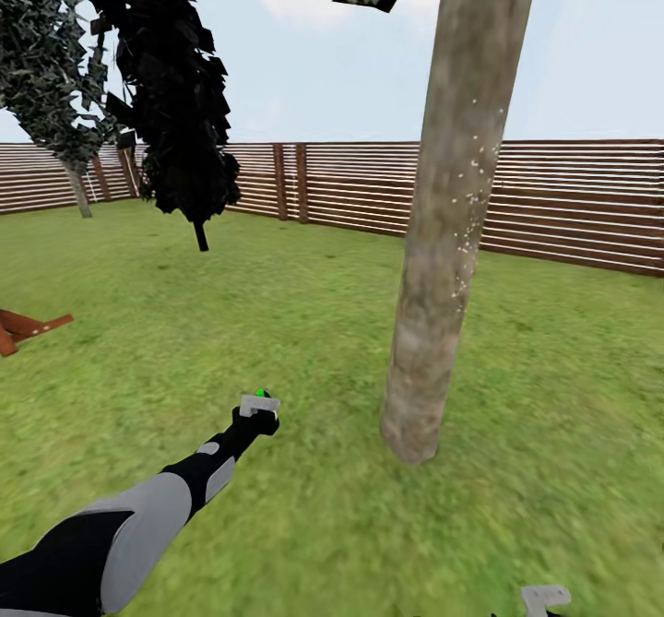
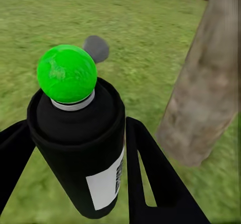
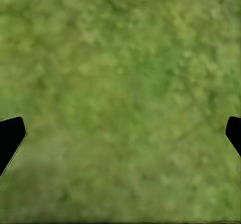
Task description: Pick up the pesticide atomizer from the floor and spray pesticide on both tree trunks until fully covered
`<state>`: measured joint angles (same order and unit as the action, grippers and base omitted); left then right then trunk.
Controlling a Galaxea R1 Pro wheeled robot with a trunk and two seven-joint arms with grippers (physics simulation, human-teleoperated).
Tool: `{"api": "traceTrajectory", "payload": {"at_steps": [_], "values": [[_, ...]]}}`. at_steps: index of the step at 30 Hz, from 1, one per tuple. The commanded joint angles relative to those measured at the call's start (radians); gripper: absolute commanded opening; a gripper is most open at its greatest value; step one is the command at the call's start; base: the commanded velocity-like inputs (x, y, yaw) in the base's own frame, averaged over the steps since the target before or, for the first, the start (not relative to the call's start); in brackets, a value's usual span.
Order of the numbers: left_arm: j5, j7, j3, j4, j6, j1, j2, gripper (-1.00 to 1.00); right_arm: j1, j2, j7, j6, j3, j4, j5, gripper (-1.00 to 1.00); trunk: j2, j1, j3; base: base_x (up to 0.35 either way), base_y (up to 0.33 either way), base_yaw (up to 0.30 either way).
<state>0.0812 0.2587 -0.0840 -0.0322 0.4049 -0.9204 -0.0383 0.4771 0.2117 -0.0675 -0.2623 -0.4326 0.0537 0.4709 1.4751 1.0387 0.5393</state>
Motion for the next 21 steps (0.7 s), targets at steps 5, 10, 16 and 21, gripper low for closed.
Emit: {"api": "traceTrajectory", "payload": {"at_steps": [5,10,16,21], "values": [[0.000,-0.001,0.000,0.000,0.000,0.000,0.000,-1.00,0.000,0.000,0.000,0.000,0.000,0.000,0.000,1.00,0.000,0.000,-0.001,0.077,0.336,-0.061],[0.000,-0.001,0.000,0.000,0.000,0.000,0.000,-1.00,0.000,-0.001,0.000,0.000,0.000,0.000,0.000,1.00,0.000,0.000,-0.001,0.095,0.336,-0.006],[0.000,0.000,0.000,0.000,0.000,0.000,0.000,-1.00,-0.001,-0.002,0.000,0.000,0.000,0.000,0.000,1.00,0.000,0.000,-0.001,0.121,0.332,0.000],[0.000,0.001,0.000,0.000,-0.001,0.000,-0.001,-1.00,-0.005,-0.011,0.000,0.000,0.000,0.000,0.000,1.00,0.000,0.000,-0.001,0.175,0.306,0.000]]}}
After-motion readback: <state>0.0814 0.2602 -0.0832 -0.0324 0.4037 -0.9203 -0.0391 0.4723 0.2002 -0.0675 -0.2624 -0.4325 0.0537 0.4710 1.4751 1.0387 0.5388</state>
